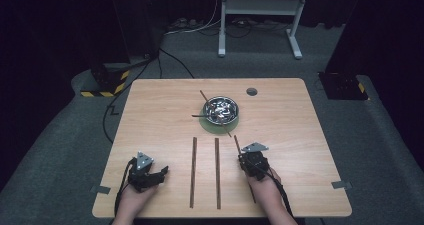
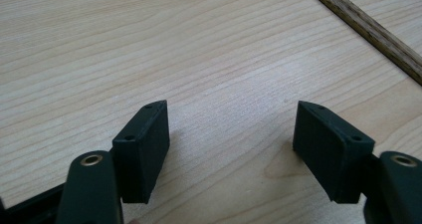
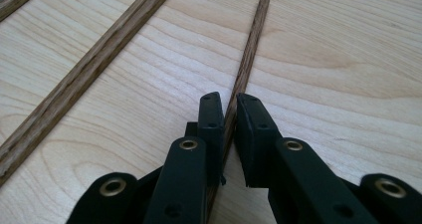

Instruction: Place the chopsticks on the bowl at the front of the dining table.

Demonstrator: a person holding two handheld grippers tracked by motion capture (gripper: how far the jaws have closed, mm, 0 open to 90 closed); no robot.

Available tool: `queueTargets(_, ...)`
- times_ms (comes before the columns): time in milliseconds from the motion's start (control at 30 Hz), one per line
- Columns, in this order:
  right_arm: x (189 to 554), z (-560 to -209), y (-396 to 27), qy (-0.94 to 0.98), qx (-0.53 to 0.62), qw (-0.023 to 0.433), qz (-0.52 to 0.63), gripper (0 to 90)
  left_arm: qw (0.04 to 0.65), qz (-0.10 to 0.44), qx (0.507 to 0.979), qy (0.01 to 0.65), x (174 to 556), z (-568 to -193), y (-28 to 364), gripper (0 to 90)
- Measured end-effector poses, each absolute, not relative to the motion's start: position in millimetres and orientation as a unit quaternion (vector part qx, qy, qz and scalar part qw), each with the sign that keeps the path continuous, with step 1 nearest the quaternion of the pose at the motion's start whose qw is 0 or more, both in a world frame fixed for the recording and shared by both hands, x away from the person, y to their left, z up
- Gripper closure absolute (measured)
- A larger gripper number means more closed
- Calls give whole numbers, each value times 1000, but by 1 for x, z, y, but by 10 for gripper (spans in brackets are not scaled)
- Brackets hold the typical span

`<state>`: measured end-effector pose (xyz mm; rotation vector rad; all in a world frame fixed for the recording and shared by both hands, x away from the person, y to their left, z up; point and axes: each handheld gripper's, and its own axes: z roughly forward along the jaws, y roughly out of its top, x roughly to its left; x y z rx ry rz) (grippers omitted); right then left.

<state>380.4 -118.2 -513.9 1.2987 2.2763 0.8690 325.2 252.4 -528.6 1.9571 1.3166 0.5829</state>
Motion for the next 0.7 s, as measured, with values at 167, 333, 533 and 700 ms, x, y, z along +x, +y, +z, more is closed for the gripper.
queueTargets(167, 380, -513, -121, 812, 459, 190, 307, 832, 348, 225, 755, 508, 325, -529, 252, 305)
queueTargets(333, 380, -512, -124, 812, 462, 187, 305, 835, 348, 225, 755, 508, 325, -528, 252, 305)
queueTargets(533, 378, -508, -128, 808, 466, 187, 310, 828, 348, 225, 755, 508, 325, -529, 252, 305)
queueTargets(700, 377, -506, -131, 807, 470, 176, 311, 804, 348, 225, 756, 508, 325, -528, 252, 306)
